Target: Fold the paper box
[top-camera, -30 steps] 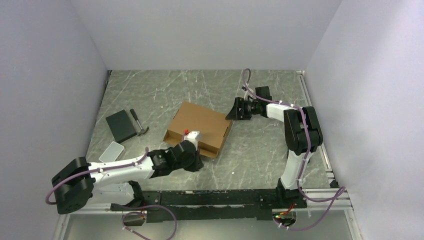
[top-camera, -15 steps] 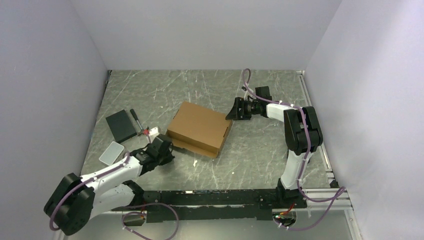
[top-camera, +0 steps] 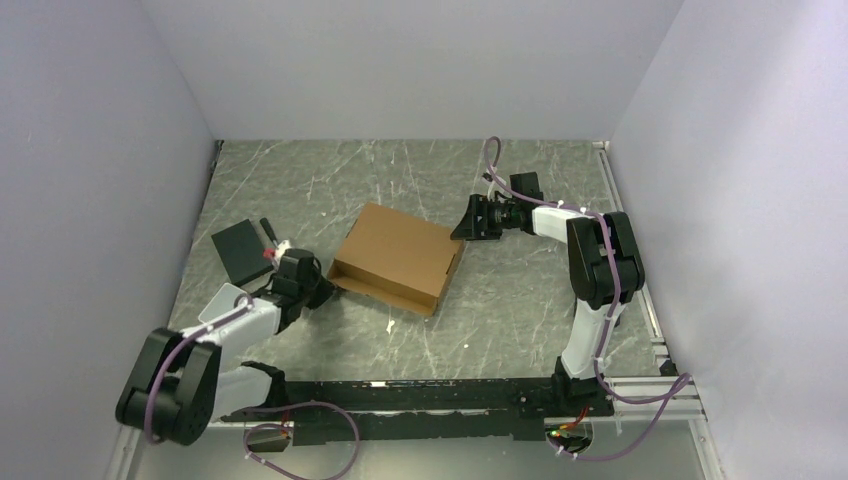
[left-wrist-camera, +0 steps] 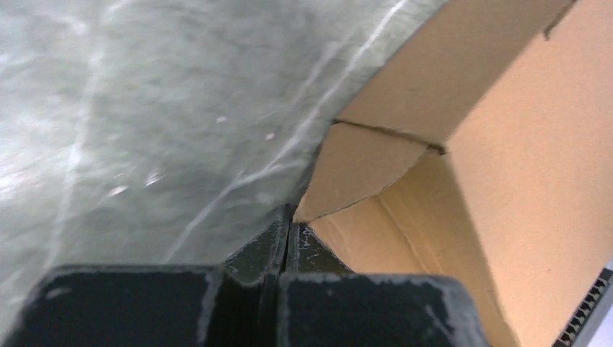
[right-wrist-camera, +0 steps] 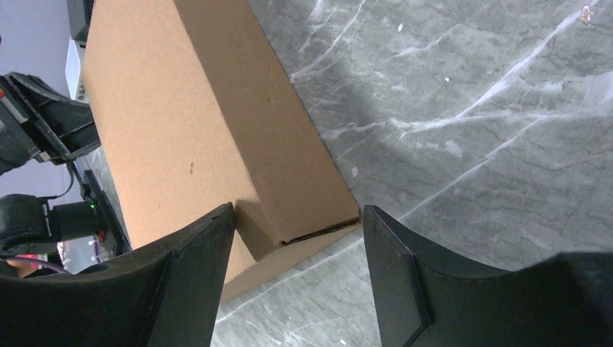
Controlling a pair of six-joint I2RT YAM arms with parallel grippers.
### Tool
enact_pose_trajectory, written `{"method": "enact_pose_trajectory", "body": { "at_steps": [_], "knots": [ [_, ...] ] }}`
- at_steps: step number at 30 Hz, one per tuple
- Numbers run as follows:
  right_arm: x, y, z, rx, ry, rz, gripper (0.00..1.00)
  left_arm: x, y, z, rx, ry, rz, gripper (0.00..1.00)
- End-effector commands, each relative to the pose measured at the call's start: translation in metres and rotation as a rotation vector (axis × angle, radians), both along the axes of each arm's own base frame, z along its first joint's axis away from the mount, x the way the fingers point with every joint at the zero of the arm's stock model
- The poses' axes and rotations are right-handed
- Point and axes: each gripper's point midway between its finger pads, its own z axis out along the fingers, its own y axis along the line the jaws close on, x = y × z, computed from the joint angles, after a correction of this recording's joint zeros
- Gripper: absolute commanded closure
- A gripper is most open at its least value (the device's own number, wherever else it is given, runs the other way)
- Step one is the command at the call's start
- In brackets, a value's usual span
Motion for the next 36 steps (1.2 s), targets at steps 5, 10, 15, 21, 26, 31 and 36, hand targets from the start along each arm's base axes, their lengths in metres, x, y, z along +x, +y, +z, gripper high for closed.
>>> {"method": "enact_pose_trajectory", "body": {
  "at_steps": [5,10,15,21,26,31,36],
  "knots": [
    [-0.013,0.000,-0.030,-0.087,0.054,0.024,0.32,0.061,-0.034,0.042,-0.009,-0.141,-0.174,1.00],
    [-0.013,-0.001,-0.032,-0.097,0.056,0.023,0.32,0.084,-0.038,0.054,0.056,-0.178,-0.237,1.00],
    [-0.013,-0.002,-0.032,-0.103,0.050,0.023,0.32,0.085,-0.040,0.054,0.090,-0.157,-0.291,1.00],
    [-0.013,-0.001,-0.030,-0.099,0.048,0.027,0.32,0.041,-0.022,0.054,0.090,-0.080,-0.246,0.67],
    [-0.012,0.000,-0.029,-0.094,0.047,0.030,0.32,0.017,-0.001,0.071,0.042,-0.155,-0.160,0.22],
    [-0.013,0.001,-0.030,-0.097,0.047,0.033,0.32,0.044,0.008,0.104,-0.068,-0.304,-0.133,0.01],
    [-0.013,0.001,-0.029,-0.099,0.043,0.033,0.32,0.085,0.001,0.102,-0.238,-0.306,-0.200,0.01]
  ]
}}
